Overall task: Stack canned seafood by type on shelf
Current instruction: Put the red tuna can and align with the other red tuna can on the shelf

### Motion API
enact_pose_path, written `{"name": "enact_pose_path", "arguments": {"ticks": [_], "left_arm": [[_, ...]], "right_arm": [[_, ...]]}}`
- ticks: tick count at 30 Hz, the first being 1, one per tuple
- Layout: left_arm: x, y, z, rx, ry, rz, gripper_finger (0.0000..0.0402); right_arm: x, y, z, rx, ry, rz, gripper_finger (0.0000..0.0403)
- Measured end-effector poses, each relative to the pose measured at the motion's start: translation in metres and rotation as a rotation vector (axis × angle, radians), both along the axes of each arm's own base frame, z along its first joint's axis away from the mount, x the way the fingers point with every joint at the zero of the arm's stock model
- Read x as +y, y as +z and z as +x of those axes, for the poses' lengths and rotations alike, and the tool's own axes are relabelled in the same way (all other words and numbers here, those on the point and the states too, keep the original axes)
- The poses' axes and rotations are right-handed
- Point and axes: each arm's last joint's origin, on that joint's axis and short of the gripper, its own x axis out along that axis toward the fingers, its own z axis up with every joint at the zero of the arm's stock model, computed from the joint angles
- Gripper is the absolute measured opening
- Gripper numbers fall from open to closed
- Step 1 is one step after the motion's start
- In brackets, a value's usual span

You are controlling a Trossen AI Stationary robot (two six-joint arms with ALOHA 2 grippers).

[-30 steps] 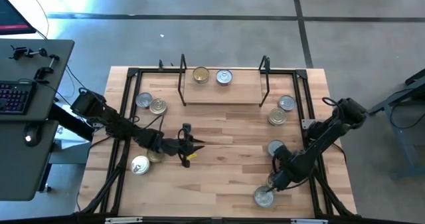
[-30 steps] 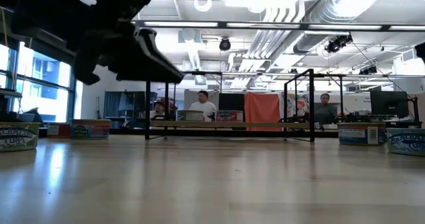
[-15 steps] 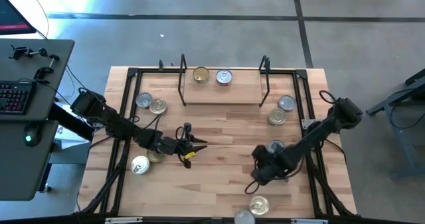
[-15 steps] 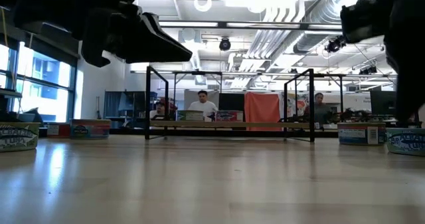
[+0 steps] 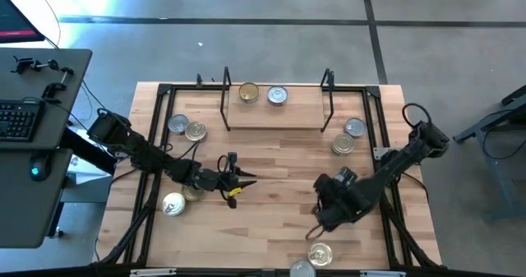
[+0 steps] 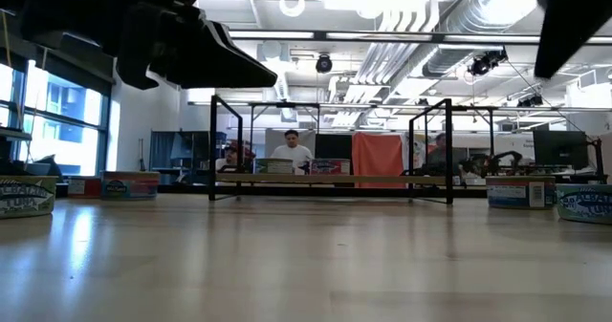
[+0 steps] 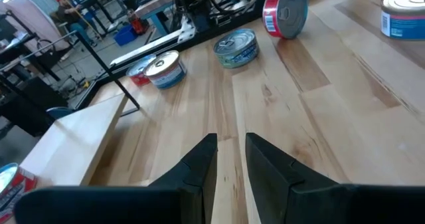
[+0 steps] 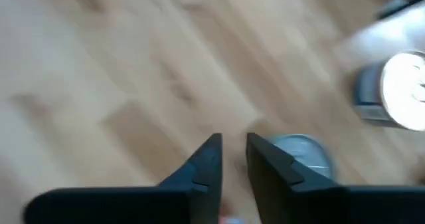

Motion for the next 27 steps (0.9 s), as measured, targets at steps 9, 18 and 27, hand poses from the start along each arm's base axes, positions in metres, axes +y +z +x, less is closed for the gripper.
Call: {"name": "enact_pose_path", "arguments": {"ticks": [9,18,27], "left_arm": [[0.003,-0.001,0.0,0.014,0.006,0.015,0.0071],[0.003,-0.002,0.0,0.024,-0.003,0.044,0.0071],[0.003,-0.002,0.0,0.029,-0.008,0.06,0.0071]], "right_arm": [[0.079,0.014,0.034,-0.457,0.307,0.438,0.0106],[0.146,-0.063,0.064,-0.365,0.292,0.775,0.0019],[0.154,-0.079,0.067,-0.062,0.192,0.645,0.0004]]}}
